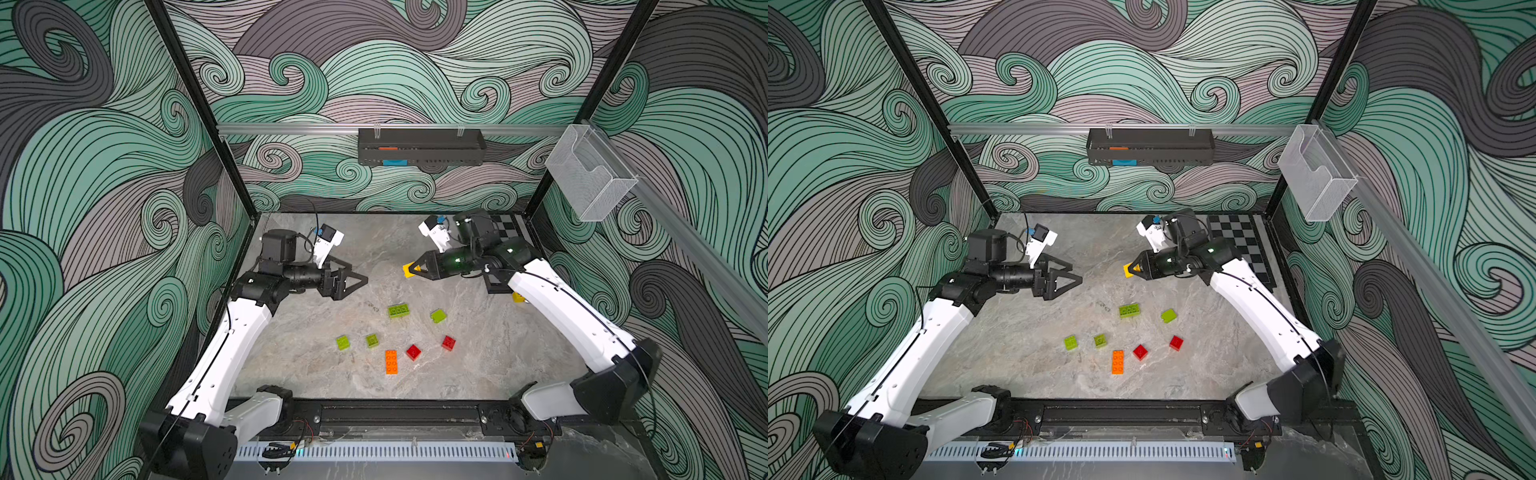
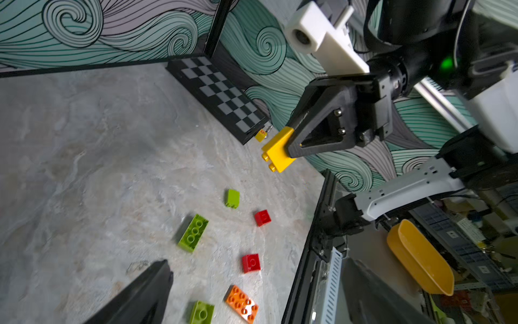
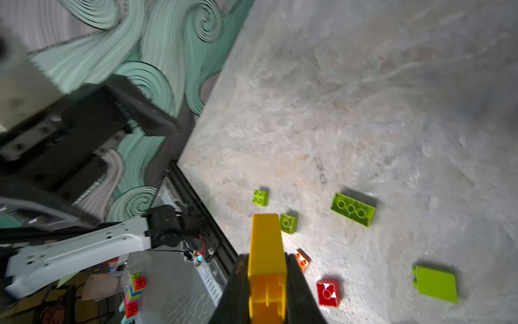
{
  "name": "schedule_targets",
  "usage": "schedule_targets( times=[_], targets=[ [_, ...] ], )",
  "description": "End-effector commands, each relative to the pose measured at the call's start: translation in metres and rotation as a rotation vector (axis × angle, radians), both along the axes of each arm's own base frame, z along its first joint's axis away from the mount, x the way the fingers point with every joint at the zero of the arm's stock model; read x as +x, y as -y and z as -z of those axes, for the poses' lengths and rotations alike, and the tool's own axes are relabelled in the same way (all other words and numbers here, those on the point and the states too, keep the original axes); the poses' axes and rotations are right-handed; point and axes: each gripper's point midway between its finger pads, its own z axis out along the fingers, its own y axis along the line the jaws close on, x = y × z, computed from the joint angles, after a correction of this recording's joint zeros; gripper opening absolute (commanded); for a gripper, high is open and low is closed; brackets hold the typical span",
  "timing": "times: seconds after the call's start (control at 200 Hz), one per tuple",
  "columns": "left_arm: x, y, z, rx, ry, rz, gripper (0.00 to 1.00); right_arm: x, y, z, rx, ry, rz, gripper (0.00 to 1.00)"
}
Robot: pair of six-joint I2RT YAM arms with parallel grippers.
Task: Assemble a giraffe with lego
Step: Pick up the lego brick from the center of the board, then assemble the lego brick with the lego brick.
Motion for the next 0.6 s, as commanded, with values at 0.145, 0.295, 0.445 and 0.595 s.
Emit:
schedule_targets(
  times=[0.145, 0.295, 0.445, 0.595],
  targets=[
    [-0.025, -0.022, 0.056, 0.246, 0.120, 0.099, 0.99, 0.011, 0.028, 0.089, -0.388, -0.124, 0.128, 0.00],
    [-0.014, -0.033, 0.069, 0.355, 0.150, 0.050, 0.99, 0.017, 0.021, 0.113, -0.435, -0.160, 0.143, 0.00],
    [-0.018, -0.032, 0.070, 0.341, 0.151, 0.064, 0.99, 0.024, 0.015, 0.124, -0.483, -0.141, 0.160, 0.00],
    [-0.014, -0.037, 0.076, 0.368, 0.161, 0.030, 0.99, 0.023, 0.014, 0.136, -0.542, -0.131, 0.173, 0.00]
  ],
)
